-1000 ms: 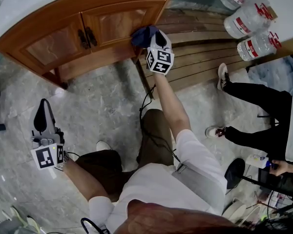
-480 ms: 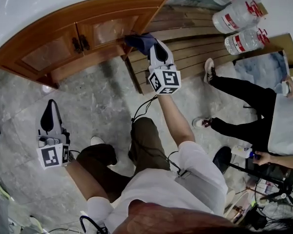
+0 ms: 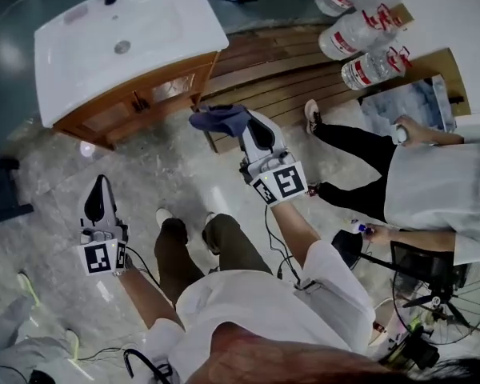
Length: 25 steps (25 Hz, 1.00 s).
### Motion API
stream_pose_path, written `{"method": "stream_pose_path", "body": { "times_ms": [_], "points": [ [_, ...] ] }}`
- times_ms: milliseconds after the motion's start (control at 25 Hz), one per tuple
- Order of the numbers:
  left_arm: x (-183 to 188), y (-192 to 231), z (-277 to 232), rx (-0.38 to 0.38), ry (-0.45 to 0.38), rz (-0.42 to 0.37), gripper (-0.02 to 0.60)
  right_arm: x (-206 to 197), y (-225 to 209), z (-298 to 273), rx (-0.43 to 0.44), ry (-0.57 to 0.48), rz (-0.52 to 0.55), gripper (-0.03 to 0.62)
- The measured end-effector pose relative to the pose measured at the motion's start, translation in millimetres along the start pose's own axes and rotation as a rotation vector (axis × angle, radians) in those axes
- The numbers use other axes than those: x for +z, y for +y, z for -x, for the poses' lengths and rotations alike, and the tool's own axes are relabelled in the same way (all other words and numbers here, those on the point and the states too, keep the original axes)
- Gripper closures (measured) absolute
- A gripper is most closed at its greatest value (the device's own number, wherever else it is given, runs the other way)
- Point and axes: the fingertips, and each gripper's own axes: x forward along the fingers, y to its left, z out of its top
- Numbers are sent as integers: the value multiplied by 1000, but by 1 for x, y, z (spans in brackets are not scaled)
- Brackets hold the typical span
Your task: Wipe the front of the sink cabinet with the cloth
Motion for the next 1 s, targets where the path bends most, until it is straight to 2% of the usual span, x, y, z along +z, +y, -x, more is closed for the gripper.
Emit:
{"method": "stream_pose_path", "body": {
  "times_ms": [200,320,440,600,1000],
  "points": [
    [141,-40,36,-35,-12,-39,580,159,21,47,92,-29,15,565],
    [205,-73,51,-95,-12,-75,580,231,35,73,155,-37,45,565],
    [253,-104,64,-154,-25,-97,580,285,49,100,194,-50,75,565],
    [280,-133,73,-214,-43,-125,580,316,62,125,216,-55,84,565],
    [292,-142,87,-215,-59,-133,580,305,76,133,202,-49,24,565]
  ]
}}
